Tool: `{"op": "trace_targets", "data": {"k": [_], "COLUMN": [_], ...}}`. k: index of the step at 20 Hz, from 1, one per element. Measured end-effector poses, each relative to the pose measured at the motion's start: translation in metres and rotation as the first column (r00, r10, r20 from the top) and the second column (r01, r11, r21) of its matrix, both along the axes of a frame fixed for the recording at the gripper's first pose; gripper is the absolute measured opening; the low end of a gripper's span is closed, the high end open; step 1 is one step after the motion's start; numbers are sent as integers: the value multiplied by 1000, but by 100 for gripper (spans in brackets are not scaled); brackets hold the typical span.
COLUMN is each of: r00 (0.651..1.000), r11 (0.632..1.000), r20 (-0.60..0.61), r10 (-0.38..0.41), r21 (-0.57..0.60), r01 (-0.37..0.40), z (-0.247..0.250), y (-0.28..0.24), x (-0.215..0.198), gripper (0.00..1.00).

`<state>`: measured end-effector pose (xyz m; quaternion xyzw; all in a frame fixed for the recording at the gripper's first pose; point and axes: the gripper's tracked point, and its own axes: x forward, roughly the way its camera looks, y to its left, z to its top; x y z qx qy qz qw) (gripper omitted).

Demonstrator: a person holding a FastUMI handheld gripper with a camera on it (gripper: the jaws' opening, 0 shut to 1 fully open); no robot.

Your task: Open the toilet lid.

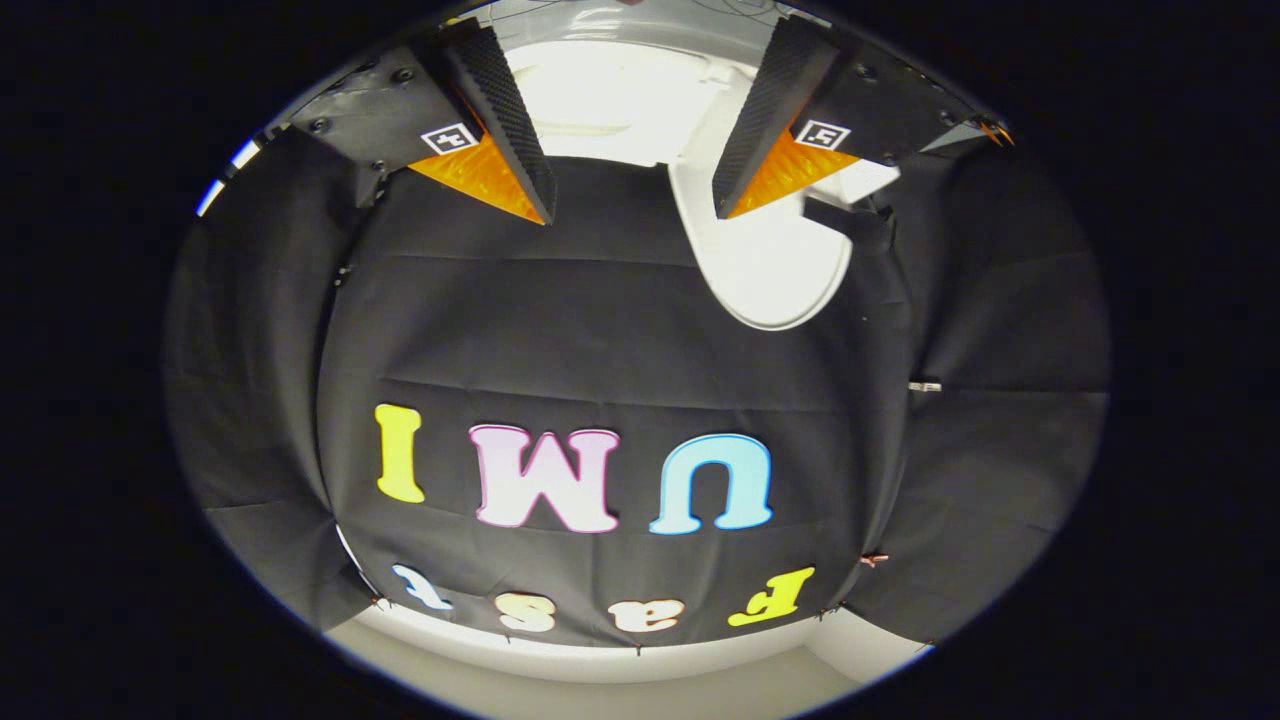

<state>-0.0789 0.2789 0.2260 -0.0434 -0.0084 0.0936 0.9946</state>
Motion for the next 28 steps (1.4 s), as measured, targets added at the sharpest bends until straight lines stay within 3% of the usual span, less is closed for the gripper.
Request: {"op": "trace_targets", "data": {"k": [8, 28], "r00": [997, 997], "r11": [997, 995], "r20": [16, 19], "r10": [-71, -76], "r21": [23, 68], "r01": [70, 75], "z": [-18, -31], "y": [-86, -107], "x": [7, 19], "gripper": [99, 99]}}
